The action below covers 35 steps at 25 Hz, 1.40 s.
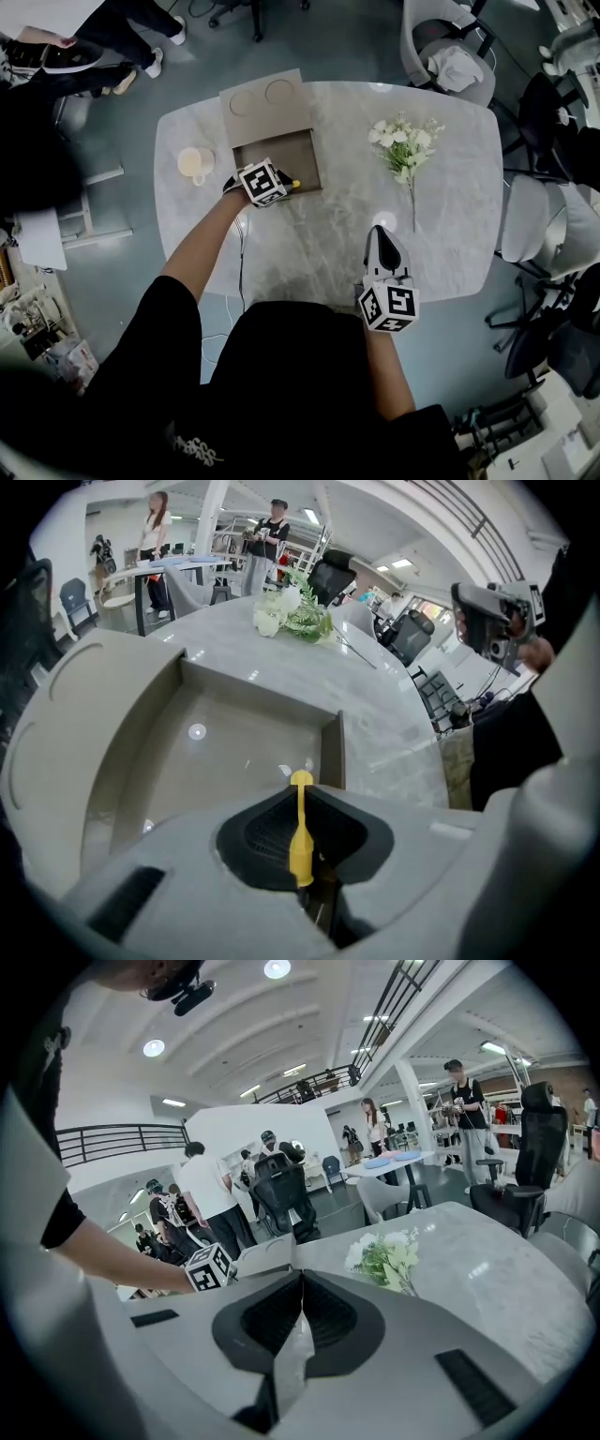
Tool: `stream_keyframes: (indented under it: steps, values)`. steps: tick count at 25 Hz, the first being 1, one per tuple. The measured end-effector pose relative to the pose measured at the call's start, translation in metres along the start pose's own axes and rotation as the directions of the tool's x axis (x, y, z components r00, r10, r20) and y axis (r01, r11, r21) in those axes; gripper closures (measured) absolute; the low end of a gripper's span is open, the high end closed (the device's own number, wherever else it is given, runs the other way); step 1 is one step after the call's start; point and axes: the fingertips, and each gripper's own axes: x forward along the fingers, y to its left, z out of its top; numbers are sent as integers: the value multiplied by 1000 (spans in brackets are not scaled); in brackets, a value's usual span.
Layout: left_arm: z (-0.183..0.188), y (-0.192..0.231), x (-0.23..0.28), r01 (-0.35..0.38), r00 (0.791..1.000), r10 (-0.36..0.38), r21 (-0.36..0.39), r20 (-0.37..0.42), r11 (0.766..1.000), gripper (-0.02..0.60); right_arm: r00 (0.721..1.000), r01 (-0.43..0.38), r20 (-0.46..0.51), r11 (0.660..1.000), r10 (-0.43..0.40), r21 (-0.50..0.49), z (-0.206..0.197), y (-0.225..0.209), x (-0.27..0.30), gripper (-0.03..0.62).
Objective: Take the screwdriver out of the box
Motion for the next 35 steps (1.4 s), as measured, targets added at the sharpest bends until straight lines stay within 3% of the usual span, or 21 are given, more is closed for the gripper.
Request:
stream_keyframes:
  steps: [8, 16, 23, 35]
  values:
    - [0, 7, -5, -80, 997, 80, -2, 0, 997, 546, 1000, 10, 3, 1000, -10, 4, -1, -1, -8, 582]
    - [3, 9, 3, -95, 995, 95, 25, 4, 995, 532, 1000, 11, 5, 1000, -11, 12, -3, -3, -9, 582]
    - [2, 10, 4, -74, 997, 74, 29, -4, 997, 475, 1000, 22, 10, 1000, -22, -1, 1, -4, -9, 582]
    - [1, 18, -1, -122, 992, 122, 34, 13, 992, 512, 1000, 14, 6, 1000, -14, -15, 0, 5, -7, 582]
